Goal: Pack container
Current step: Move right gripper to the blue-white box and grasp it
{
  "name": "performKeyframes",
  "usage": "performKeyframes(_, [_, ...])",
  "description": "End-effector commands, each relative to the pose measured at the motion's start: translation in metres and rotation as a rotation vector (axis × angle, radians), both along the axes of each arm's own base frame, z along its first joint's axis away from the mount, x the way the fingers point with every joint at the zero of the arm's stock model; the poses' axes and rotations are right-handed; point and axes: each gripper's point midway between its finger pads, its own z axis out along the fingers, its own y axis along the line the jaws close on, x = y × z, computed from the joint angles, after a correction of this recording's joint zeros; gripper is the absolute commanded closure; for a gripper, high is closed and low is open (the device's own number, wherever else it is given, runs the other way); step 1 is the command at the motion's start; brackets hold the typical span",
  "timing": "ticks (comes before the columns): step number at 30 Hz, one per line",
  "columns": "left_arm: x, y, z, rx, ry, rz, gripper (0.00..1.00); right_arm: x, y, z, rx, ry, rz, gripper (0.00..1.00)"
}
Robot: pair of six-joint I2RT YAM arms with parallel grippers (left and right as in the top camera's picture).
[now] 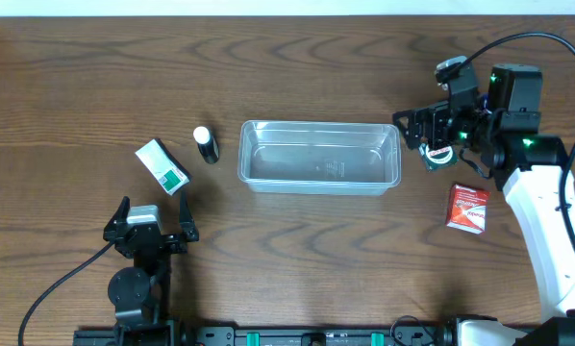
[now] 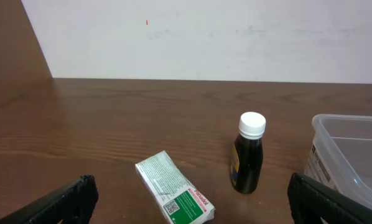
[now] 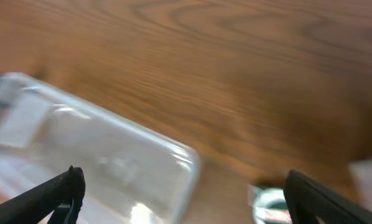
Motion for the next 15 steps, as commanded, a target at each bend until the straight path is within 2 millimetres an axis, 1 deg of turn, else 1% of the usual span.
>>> performKeyframes(1, [-0.001, -0.001, -0.015, -0.015, 0.044, -0.005, 0.02, 0.011, -0.067, 0.009, -0.185, -0.023, -0.274, 0.01])
performKeyframes(4, [-0.001, -0.001, -0.015, -0.015, 0.044, -0.005, 0.02, 0.007, -0.114, 0.01, -0.264, -0.001, -0.462, 0.01])
performKeyframes(6, [-0.001, -0.001, -0.015, -0.015, 0.044, -0.005, 0.02, 0.002, -0.137, 0.009, -0.305, 0.01, -0.534, 0.01])
performKeyframes(8, [-0.001, -0.001, -0.015, -0.015, 0.044, -0.005, 0.02, -0.004, -0.165, 0.009, -0.365, 0.023, -0.627, 0.01])
performKeyframes(9, [-0.001, -0.001, -0.015, -0.015, 0.044, -0.005, 0.02, -0.005, -0.175, 0.009, -0.382, 0.021, -0.659, 0.01])
performKeyframes(12, [-0.001, -0.001, -0.015, -0.015, 0.044, -0.005, 0.02, 0.001, -0.196, 0.004, -0.386, 0.014, -0.704, 0.01])
performKeyframes(15, [-0.001, -0.001, -0.015, -0.015, 0.044, -0.005, 0.02, 0.006, -0.203, -0.01, -0.385, 0.039, -0.69, 0.01])
